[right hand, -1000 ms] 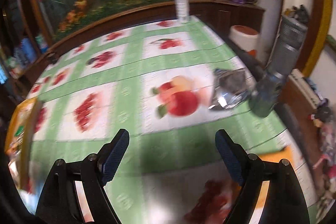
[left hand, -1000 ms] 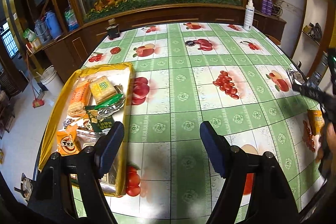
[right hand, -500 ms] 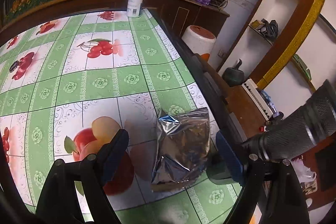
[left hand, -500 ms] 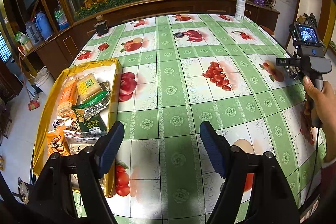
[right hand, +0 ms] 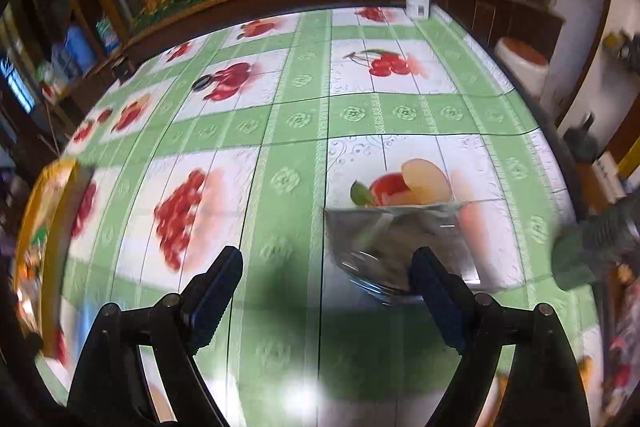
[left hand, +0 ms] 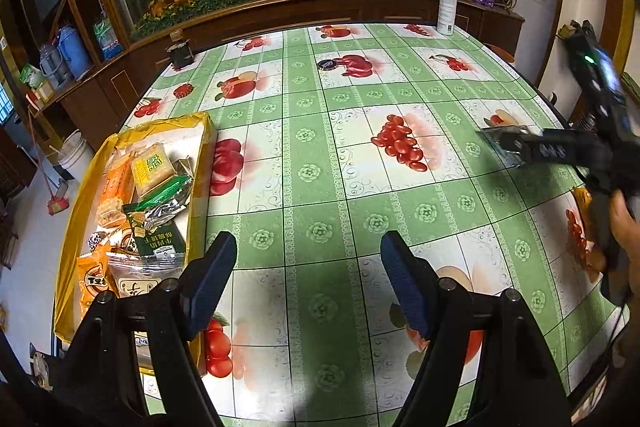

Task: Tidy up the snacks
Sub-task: 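Grasp the yellow cheese biscuit pack with the left tool while the right tool grasps the silver foil bag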

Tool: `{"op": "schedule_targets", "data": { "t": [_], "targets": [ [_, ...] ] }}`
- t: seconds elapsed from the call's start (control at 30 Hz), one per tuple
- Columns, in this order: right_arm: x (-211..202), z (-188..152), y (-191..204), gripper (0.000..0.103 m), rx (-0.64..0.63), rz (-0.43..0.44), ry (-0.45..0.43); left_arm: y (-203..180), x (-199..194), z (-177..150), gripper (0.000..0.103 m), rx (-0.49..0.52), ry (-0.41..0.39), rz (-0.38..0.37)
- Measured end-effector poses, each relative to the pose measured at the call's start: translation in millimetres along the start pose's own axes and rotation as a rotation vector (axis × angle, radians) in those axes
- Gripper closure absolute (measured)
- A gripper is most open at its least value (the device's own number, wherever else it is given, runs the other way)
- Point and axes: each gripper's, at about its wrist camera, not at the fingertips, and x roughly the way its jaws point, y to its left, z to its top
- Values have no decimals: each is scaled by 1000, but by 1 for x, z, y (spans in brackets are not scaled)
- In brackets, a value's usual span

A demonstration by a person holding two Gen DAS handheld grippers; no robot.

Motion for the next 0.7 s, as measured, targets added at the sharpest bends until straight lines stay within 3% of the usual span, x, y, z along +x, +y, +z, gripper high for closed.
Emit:
{"op": "schedule_targets", "data": {
  "t": [0.13,0.23,0.37,0.5,0.53,0.6,0.63,0.7],
  "targets": [
    [-28,-33,-25,14,-53,-52,-6,4,1,-1,29,-13,1,-8],
    [-37,-53,-75,14,29,-167,13,1,6,0,29,-37,25,-37],
    [-42,-83,-124,13,185,-176,65,-14,5,-3,29,-14,43,-75],
    [-47,-106,-109,8,266,-98,95,-23,0,-4,29,1,31,-86],
    [-50,-110,-90,8,261,-26,99,-25,0,-4,29,7,35,-86],
    [-54,-112,-50,11,209,221,101,-28,0,-4,29,20,41,-85],
    [-58,-112,-32,10,170,273,93,-30,0,-5,29,29,44,-87],
    [-64,-108,-12,10,123,202,63,-30,-3,-9,29,47,41,-91]
  ]
}}
